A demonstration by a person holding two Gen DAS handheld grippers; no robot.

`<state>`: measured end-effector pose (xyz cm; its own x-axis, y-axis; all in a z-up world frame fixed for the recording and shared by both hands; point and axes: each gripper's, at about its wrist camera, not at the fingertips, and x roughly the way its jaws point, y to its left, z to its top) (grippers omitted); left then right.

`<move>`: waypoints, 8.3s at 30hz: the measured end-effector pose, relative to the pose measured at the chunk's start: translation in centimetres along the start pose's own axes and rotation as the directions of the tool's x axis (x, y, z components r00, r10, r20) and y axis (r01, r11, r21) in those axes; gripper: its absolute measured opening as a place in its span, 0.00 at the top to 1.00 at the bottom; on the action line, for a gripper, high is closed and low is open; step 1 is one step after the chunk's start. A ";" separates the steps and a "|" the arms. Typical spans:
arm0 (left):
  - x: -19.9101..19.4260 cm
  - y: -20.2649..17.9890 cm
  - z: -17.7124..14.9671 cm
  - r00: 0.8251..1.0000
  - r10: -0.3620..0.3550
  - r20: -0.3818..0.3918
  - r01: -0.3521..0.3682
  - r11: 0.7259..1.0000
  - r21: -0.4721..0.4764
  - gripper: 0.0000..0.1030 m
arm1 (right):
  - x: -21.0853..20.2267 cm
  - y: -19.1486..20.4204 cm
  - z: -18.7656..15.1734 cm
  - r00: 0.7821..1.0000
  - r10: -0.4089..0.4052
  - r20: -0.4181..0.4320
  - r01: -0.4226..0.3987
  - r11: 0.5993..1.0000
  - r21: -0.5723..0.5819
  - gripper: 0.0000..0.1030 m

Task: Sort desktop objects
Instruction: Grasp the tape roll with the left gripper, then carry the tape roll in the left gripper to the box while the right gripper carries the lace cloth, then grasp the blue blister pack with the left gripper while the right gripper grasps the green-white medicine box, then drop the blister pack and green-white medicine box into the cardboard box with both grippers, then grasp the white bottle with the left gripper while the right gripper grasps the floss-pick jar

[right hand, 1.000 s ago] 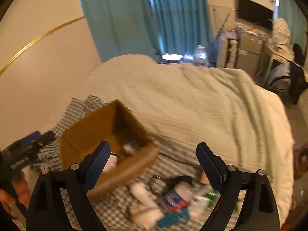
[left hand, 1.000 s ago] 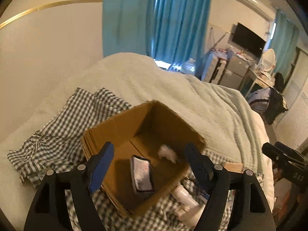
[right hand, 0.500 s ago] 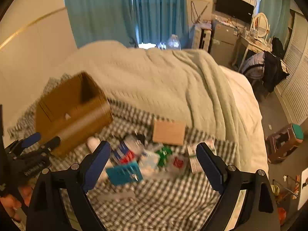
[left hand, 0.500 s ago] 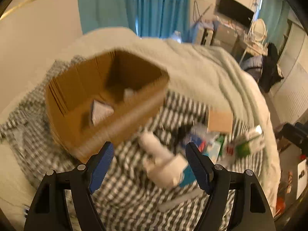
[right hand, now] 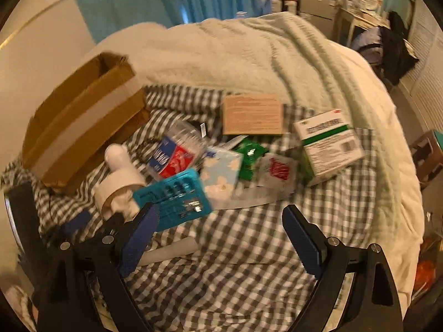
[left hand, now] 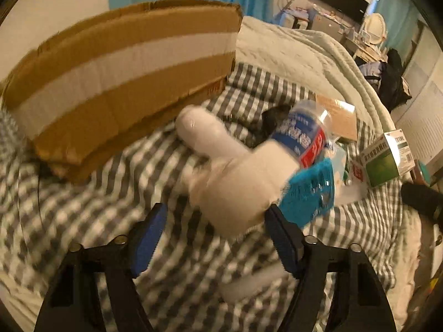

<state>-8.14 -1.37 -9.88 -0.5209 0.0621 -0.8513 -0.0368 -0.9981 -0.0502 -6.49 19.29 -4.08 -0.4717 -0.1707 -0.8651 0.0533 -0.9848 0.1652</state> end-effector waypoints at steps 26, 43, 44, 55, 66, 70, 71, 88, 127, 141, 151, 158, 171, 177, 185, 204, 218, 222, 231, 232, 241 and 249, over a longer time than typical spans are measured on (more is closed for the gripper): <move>-6.9 5.1 3.8 0.994 -0.082 0.075 0.092 0.986 -0.137 0.93 | 2.2 5.1 -0.7 0.998 0.070 0.000 -0.070 0.997 -0.013 0.12; -2.1 8.0 1.3 0.996 0.075 -0.046 -0.080 0.987 -0.142 0.93 | 10.3 9.7 -7.0 0.964 0.098 -0.245 -0.124 0.988 -0.093 0.76; -2.3 7.9 1.3 0.996 0.073 -0.044 -0.078 0.987 -0.142 0.93 | 9.7 9.3 -6.6 0.967 0.105 -0.232 -0.127 0.989 -0.081 0.81; -10.8 7.1 6.5 0.992 -0.027 0.123 0.043 0.991 -0.126 0.93 | -3.6 10.4 2.7 0.992 0.128 -0.005 -0.127 0.980 -0.153 0.83; -20.7 11.6 20.9 0.957 0.071 0.280 -0.057 0.997 -0.058 0.93 | -13.1 16.4 17.6 0.974 0.142 0.177 -0.084 0.951 -0.298 0.83; -17.0 14.5 21.3 0.966 0.078 0.248 -0.052 0.992 -0.112 0.93 | -9.0 18.4 18.8 0.965 0.229 0.130 -0.190 0.947 -0.258 0.83; -15.8 15.0 21.2 0.975 0.076 0.207 -0.051 0.991 -0.122 0.93 | -7.8 18.4 18.5 0.968 0.230 0.101 -0.199 0.947 -0.252 0.83; -8.3 19.1 21.0 0.973 0.224 0.050 -0.216 0.968 -0.130 0.32 | 1.3 21.6 20.5 0.973 0.232 0.003 -0.225 0.946 -0.232 0.55; -1.9 -6.9 -0.7 0.998 -0.051 0.027 0.048 0.993 0.104 0.09 | -6.0 -11.6 6.9 0.987 -0.158 -0.017 0.158 0.987 -0.024 0.20; 5.5 -10.3 -2.3 0.996 -0.080 -0.030 0.084 0.977 0.197 0.06 | 3.8 -11.7 8.2 0.975 -0.189 -0.113 0.159 0.959 -0.235 0.01; 6.2 -10.2 -2.2 0.989 -0.139 -0.044 0.145 0.970 0.193 0.00 | 9.9 -12.3 6.9 0.950 -0.209 -0.232 0.150 0.957 -0.250 0.01; 4.9 -10.3 -2.2 0.977 -0.198 -0.076 0.210 0.953 0.219 0.38 | 6.9 -12.7 7.2 0.951 -0.236 -0.197 0.186 0.952 -0.242 0.25; 0.0 -7.2 -1.6 0.935 -0.353 -0.024 0.354 0.934 0.048 0.90 | -3.6 -10.2 9.0 0.979 -0.192 -0.074 0.177 0.970 -0.167 0.25; -4.7 -6.6 0.7 0.902 -0.425 0.079 0.424 0.905 0.030 0.94 | -8.3 -6.7 10.6 0.989 -0.145 0.007 0.144 0.977 -0.155 0.25; -10.6 -1.6 7.6 0.900 -0.387 0.203 0.403 0.914 -0.047 0.94 | -11.9 -0.5 14.5 0.993 -0.017 0.115 0.032 0.991 -0.127 0.25; -14.5 15.3 22.5 0.961 -0.019 0.278 0.031 0.999 -0.040 0.94 | -3.4 20.1 20.0 0.974 0.203 0.097 -0.177 0.958 -0.226 0.25; -12.6 17.2 22.3 0.968 -0.066 0.243 0.100 0.986 -0.130 0.40 | -1.8 18.8 22.1 0.957 0.225 0.183 -0.205 0.971 -0.123 0.12; -13.2 16.6 22.0 0.969 -0.043 0.244 0.076 0.989 -0.127 0.37 | -3.5 17.0 21.6 0.960 0.203 0.194 -0.186 0.977 -0.101 0.12; -16.8 11.3 19.3 0.951 -0.011 0.308 0.025 0.999 -0.042 0.16 | -9.6 10.0 18.6 0.965 0.115 0.234 -0.099 0.992 -0.078 0.12; -17.0 10.6 18.9 0.950 -0.013 0.312 0.025 0.999 -0.034 0.09 | -10.0 9.4 18.3 0.966 0.107 0.233 -0.092 0.993 -0.075 0.12; -15.7 4.0 12.6 0.955 -0.064 0.289 0.072 0.997 -0.014 0.00 | -11.5 0.5 12.8 0.979 0.004 0.206 -0.009 1.000 0.027 0.05; -7.9 1.1 5.6 0.983 0.046 0.178 -0.055 0.997 0.046 0.00 | -5.8 -3.3 6.4 0.993 0.012 0.118 -0.027 0.992 0.120 0.03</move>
<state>-8.88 -2.92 -0.29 -0.6654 0.0159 -0.7463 -0.0471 -0.9987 0.0207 -9.57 23.74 3.39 -0.5714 -0.1779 -0.8012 -0.0400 -0.9690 0.2437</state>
